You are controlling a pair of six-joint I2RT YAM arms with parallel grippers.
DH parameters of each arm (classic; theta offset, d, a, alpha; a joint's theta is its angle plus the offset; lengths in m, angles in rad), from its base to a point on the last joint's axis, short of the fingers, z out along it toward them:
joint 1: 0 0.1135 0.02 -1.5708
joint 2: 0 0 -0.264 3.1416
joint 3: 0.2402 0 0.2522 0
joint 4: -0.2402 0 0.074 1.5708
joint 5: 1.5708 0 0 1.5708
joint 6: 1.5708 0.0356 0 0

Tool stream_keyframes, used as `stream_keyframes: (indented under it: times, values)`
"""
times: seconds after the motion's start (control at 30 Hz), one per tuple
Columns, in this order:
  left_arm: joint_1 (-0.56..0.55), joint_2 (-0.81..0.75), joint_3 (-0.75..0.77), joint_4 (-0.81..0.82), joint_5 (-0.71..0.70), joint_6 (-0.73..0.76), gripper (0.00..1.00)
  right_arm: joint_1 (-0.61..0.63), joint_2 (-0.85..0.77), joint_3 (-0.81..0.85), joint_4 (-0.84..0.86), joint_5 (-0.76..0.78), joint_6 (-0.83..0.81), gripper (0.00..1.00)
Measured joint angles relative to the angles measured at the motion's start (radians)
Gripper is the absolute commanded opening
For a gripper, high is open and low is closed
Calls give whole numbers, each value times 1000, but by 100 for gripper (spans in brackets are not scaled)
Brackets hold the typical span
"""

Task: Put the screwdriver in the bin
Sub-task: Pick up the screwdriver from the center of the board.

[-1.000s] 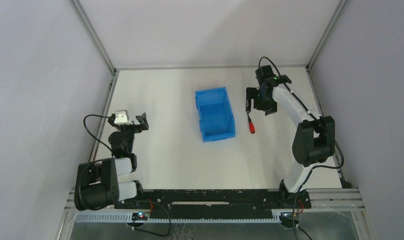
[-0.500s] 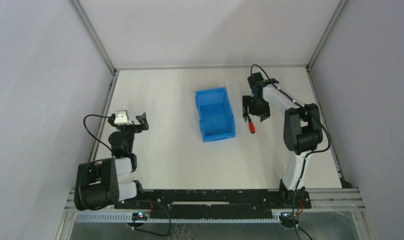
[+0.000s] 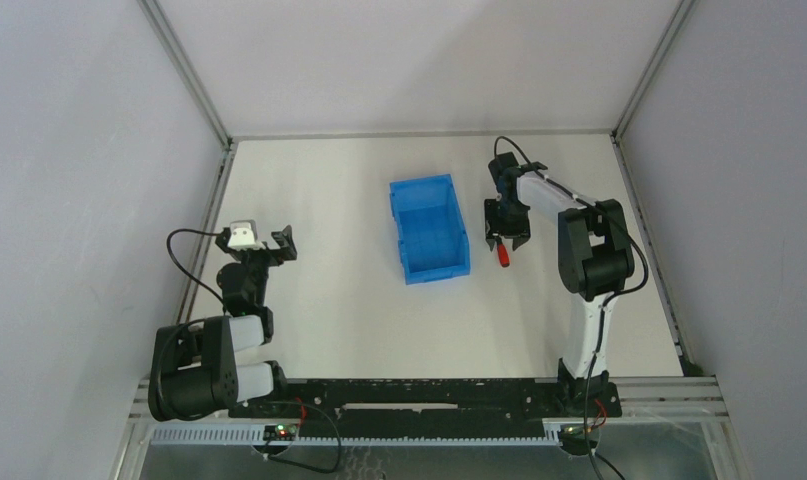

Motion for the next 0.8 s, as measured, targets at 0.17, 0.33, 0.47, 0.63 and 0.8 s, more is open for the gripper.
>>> stream_keyframes:
  times: [0.17,0.33,0.47,0.63,0.8]
  values:
    - [0,0,0,0,0,0,100,0,5,0,4,0,0,45]
    - [0,0,0,0,0,0,100,0,17,0,10,0,0,41]
    - [0,0,0,0,0,0,100,0,26,0,11,0,0,30]
    - [0,0,0,0,0,0,100,0,27,0,11,1,0,16]
    - [0,0,0,0,0,0,100,0,27,0,11,1,-2,14]
